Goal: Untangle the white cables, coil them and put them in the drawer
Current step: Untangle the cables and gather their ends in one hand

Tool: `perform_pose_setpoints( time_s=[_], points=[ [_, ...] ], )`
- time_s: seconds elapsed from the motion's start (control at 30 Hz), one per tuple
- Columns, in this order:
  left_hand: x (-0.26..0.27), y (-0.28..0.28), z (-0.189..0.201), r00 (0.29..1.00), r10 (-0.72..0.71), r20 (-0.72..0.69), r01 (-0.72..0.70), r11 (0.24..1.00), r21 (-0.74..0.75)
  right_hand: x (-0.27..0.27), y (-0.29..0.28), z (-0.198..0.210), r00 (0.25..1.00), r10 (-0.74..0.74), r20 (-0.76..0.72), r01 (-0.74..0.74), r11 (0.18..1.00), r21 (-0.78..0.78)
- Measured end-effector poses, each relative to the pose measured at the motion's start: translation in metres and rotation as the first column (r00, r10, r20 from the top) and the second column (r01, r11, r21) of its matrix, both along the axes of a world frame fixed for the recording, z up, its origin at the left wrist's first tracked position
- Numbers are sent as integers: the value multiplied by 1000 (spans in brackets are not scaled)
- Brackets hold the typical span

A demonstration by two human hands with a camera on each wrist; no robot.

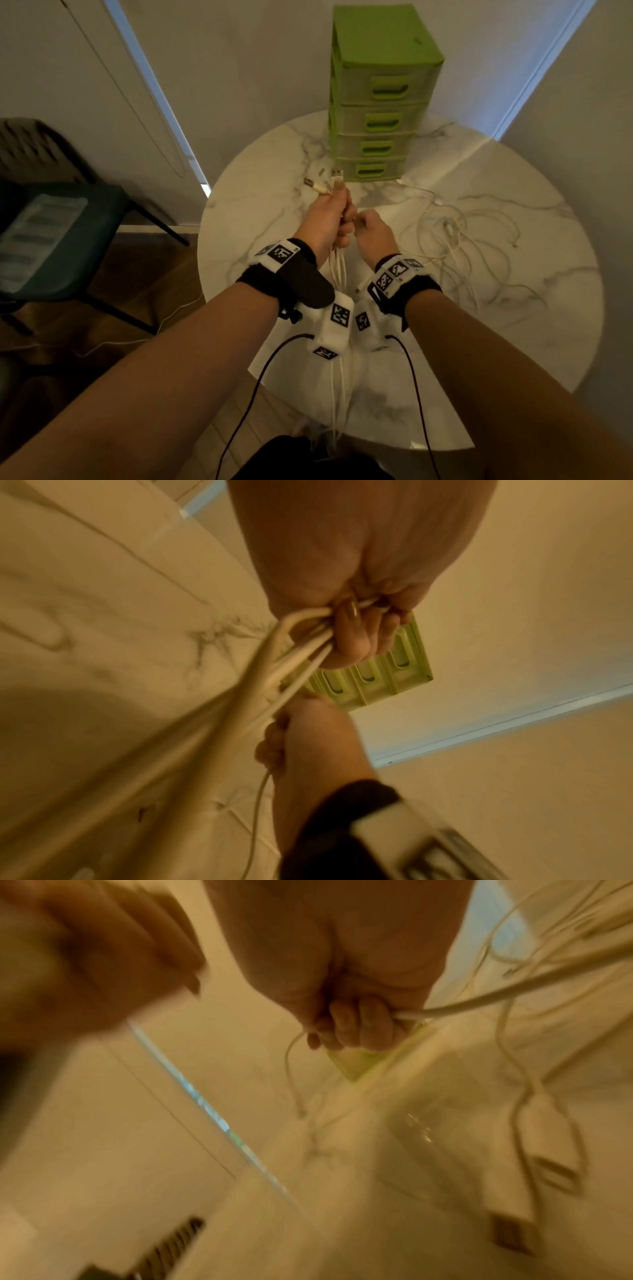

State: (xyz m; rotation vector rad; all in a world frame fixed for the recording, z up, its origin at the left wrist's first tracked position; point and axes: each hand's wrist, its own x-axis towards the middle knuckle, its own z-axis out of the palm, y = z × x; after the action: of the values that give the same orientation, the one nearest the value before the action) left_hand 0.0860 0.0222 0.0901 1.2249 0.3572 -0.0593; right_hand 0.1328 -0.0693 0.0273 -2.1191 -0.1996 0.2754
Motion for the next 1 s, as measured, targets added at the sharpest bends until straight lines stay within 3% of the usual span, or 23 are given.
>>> perform_pose_setpoints(
  time_s=[0.13, 0.27, 0.4, 0.57, 0.77, 0.9, 1.0],
  points=[
    [3, -12, -1, 998, 51, 30, -51, 999, -3, -17, -17, 28, 974, -224, 23, 206, 929, 308],
    [6, -36, 7, 998, 30, 52, -31, 999, 37, -27, -41, 46, 957, -290, 32, 252, 876, 412],
    [9, -63, 18, 992, -11, 127, -5, 992, 126, -42, -64, 60, 960, -267, 87, 208, 883, 420],
    [17, -82, 36, 986, 46, 158, -64, 992, 112, -63, -97, 63, 973, -195, 123, 123, 890, 440],
    [17, -112, 51, 981, 18, 191, -47, 988, 150, -70, -124, 65, 984, -132, 124, 82, 934, 347],
    [13, -126, 64, 975, -44, 218, 20, 993, 113, -65, -138, 80, 992, -108, 67, 80, 939, 334],
    [13, -129, 72, 981, -18, 191, 23, 999, -24, -61, -156, 87, 1000, 3, 9, -5, 954, 301]
  ],
)
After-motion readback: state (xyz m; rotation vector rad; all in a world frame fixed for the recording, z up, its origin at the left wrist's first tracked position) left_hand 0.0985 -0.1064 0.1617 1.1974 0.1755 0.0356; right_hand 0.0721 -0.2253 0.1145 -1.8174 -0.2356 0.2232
